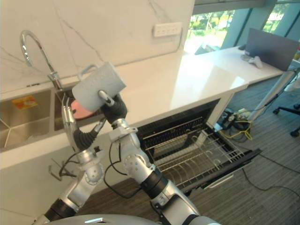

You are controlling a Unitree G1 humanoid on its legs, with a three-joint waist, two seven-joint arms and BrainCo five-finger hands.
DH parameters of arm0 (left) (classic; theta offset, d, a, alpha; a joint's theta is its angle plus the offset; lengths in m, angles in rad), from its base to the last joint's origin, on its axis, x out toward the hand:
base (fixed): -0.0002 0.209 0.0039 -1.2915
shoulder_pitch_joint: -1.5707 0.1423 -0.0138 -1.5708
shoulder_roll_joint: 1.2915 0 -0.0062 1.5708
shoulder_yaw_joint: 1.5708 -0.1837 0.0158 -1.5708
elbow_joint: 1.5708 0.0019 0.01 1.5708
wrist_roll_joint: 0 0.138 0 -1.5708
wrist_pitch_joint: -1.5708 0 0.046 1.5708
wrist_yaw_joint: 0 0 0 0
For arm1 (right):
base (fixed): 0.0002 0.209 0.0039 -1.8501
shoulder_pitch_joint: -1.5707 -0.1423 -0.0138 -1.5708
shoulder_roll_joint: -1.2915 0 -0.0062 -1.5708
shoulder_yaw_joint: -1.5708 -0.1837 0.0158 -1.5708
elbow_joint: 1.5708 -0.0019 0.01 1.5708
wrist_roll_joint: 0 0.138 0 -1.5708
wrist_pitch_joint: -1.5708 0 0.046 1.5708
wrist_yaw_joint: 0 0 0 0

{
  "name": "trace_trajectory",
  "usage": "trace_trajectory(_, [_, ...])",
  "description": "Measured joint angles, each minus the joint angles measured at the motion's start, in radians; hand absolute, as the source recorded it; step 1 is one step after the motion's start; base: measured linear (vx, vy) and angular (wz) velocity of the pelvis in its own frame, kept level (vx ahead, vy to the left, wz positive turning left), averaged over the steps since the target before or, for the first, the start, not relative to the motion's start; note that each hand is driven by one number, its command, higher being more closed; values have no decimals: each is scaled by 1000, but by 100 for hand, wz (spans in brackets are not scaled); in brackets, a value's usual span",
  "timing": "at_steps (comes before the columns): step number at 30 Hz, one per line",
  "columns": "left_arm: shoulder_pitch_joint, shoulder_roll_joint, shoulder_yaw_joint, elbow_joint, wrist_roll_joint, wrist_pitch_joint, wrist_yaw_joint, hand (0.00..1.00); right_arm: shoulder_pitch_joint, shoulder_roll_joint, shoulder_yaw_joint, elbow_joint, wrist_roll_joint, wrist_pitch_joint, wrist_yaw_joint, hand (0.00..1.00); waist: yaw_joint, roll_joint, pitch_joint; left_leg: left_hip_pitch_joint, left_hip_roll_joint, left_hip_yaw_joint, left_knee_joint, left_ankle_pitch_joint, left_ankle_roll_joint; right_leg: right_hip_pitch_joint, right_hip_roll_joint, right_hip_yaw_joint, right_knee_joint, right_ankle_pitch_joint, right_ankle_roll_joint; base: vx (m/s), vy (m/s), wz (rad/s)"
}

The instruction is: Walk over to the sink, pick up the cup, carry it to the dishwasher, place the cup inside the dishwasher, then close the dishwasher door

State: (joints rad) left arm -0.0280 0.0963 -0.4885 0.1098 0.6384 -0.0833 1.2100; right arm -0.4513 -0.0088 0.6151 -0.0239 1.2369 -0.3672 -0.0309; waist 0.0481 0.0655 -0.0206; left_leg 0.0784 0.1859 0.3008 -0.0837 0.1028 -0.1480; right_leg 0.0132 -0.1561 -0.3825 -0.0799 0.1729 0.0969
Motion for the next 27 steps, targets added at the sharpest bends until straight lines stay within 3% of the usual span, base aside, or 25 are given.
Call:
trace_trajectory(7, [21,-40,133,43,-30,0,27,0,0,49,-106,-47,17,-53,43,100,-8,-1,1,13,0,21,0,-8,-5,2,0,16,0,-5,-3,-1,3,-4])
trace_trajectory(10, [22,-42,162,42,-103,-67,-11,0,83,35,-219,-97,17,-71,44,100,-10,-3,2,13,0,25,0,-8,-5,1,0,18,0,-6,-3,0,0,0])
trace_trajectory(12, [29,-47,159,35,-175,-138,-106,0,126,18,-292,-131,13,-74,48,100,-17,-6,4,14,0,26,0,-9,-5,1,0,19,0,-6,-3,7,3,-2])
trace_trajectory(14, [51,-44,104,8,-257,-207,-242,0,164,-9,-369,-151,13,-75,53,100,-23,-9,7,14,0,29,0,-11,-6,-1,0,24,0,-6,-2,14,4,-2])
trace_trajectory(15, [75,-44,21,-10,-342,-247,-389,0,201,-41,-439,-157,12,-75,78,100,-26,-13,9,13,-1,30,0,-13,-7,-3,1,33,0,-7,-1,27,8,-5])
trace_trajectory(16, [84,-43,-9,-13,-371,-257,-443,0,216,-46,-465,-156,12,-75,88,100,-26,-14,10,13,-1,32,0,-14,-8,-5,1,37,0,-7,0,38,8,-12])
trace_trajectory(18, [110,-37,-108,-14,-470,-280,-630,0,270,-79,-563,-156,13,-74,124,100,-36,-15,21,10,0,40,0,-16,-9,-14,2,45,0,-7,0,35,4,-12])
trace_trajectory(19, [125,-37,-130,-17,-582,-279,-791,0,304,-105,-625,-151,15,-74,155,100,-46,-15,32,10,-1,43,0,-17,-9,-15,2,47,0,-7,1,23,2,-5])
trace_trajectory(20, [131,-34,-138,-17,-640,-270,-869,0,323,-118,-654,-148,15,-74,164,100,-50,-15,36,10,-1,44,0,-17,-8,-16,3,48,0,-7,2,28,2,-7])
trace_trajectory(22, [154,-12,-141,-13,-857,-198,-1121,0,373,-174,-756,-85,12,-70,201,100,-67,-13,43,13,0,58,0,-21,-3,-17,5,62,0,-9,5,29,2,-16])
trace_trajectory(26, [179,49,-142,74,-1075,-81,-1376,0,425,-251,-904,77,-7,-45,250,100,-91,-7,53,20,0,63,0,-37,-11,-15,4,72,0,-13,11,33,8,-8])
trace_trajectory(27, [182,52,-142,81,-1081,-74,-1387,0,426,-254,-911,89,-14,-43,252,100,-93,-7,53,19,1,63,0,-38,-11,-16,4,72,0,-13,11,0,0,0])
